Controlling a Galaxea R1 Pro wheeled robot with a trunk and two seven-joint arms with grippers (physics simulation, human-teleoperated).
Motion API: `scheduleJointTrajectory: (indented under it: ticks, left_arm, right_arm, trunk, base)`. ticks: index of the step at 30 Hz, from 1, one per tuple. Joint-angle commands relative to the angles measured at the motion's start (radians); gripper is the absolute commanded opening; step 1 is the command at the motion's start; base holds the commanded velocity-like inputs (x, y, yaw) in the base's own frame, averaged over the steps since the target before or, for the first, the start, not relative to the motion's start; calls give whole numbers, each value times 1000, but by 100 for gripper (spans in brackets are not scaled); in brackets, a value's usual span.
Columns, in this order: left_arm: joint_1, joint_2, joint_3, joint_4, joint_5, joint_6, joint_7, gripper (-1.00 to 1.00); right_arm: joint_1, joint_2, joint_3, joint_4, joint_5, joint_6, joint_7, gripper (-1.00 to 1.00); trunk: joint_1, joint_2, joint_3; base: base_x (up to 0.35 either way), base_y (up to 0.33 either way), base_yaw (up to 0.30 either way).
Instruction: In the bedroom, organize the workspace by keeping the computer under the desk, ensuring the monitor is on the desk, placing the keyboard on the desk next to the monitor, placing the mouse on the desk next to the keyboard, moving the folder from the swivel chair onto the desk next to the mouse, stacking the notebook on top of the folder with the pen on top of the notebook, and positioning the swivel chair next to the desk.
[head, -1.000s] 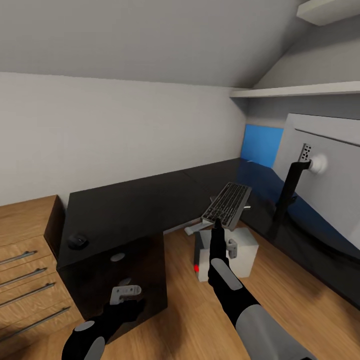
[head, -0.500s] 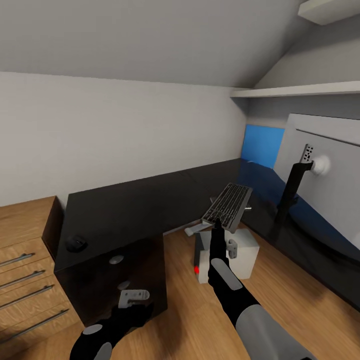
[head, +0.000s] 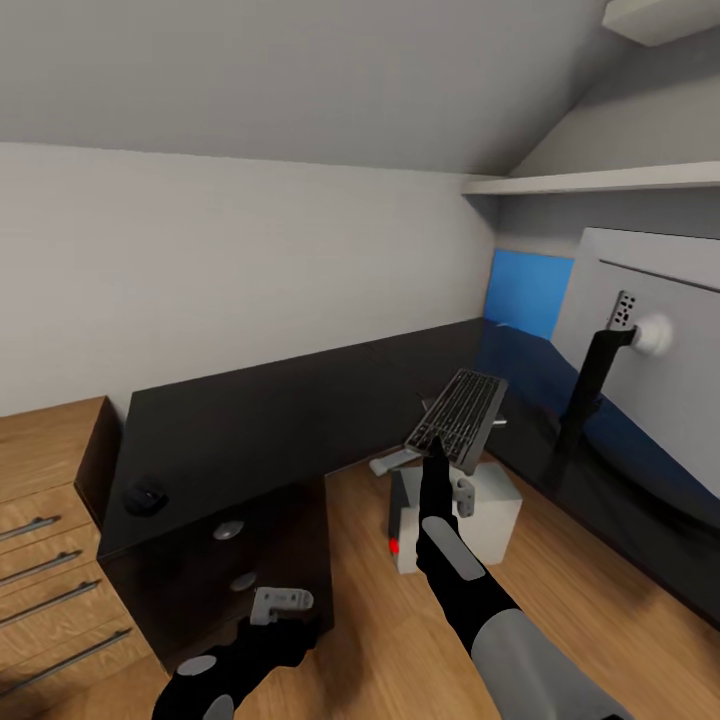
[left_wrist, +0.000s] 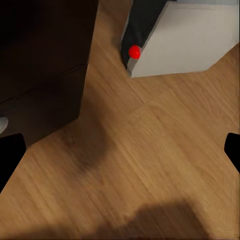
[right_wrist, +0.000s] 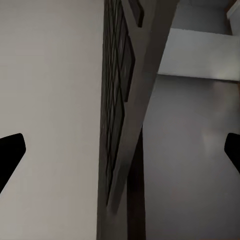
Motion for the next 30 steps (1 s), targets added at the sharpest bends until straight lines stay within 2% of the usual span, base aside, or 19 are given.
scheduleJointTrajectory:
  ticks: [1,7,18,30]
  left_arm:
    - [-1,1,-7,-1,11,2,10,100]
    - [-1,2,-23,2,13,2,10,100]
    - [-1,1,-27,3,14,1,10,100]
    - [-1,1,-28,5,14,1,10,100]
  right_arm:
    - [-1,0,2,1,-11,-5,7,100]
    - [-1,0,2,1,-10,-5,7,100]
    - [-1,-4,1,1,-11,-5,7,100]
    - [-1,-7,-3,1,-11,-5,7,100]
  trunk:
    - [0,0,-1]
    - [0,0,-1]
    - [0,0,-1]
    - [0,0,-1]
  base:
    - [46,0,0]
    - [19,0,0]
    - [114,0,0]
    - [14,0,0]
